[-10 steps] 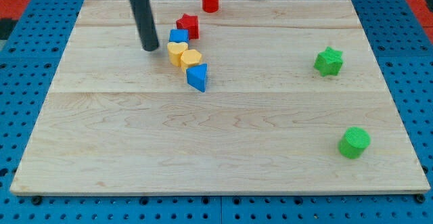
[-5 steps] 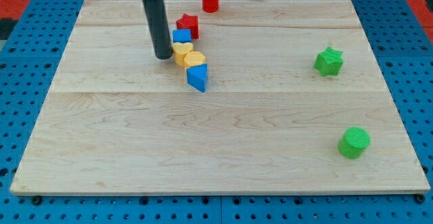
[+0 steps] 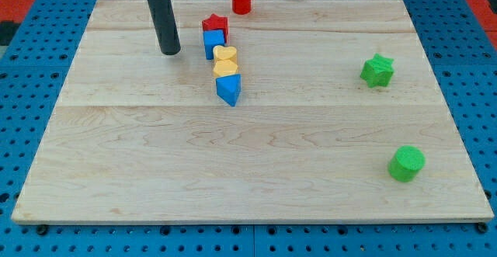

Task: Push the red star towards the top right side of the blue cube

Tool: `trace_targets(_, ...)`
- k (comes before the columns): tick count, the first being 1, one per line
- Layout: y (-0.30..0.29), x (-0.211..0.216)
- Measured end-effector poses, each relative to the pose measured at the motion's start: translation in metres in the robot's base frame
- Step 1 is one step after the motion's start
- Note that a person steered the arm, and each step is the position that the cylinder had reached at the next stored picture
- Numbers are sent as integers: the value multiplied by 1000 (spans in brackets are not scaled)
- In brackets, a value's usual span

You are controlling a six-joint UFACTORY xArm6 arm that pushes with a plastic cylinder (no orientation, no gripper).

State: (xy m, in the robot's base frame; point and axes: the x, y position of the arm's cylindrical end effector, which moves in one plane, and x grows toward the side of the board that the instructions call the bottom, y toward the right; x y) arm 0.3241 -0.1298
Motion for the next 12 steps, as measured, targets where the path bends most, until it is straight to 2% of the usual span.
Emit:
trace_targets(2,28,-3)
trace_targets(4,72,-24)
trace_targets(7,57,-29)
trace_targets(8,-16,-41)
trace_targets(9,-8,-67)
trace_targets(12,107,-71)
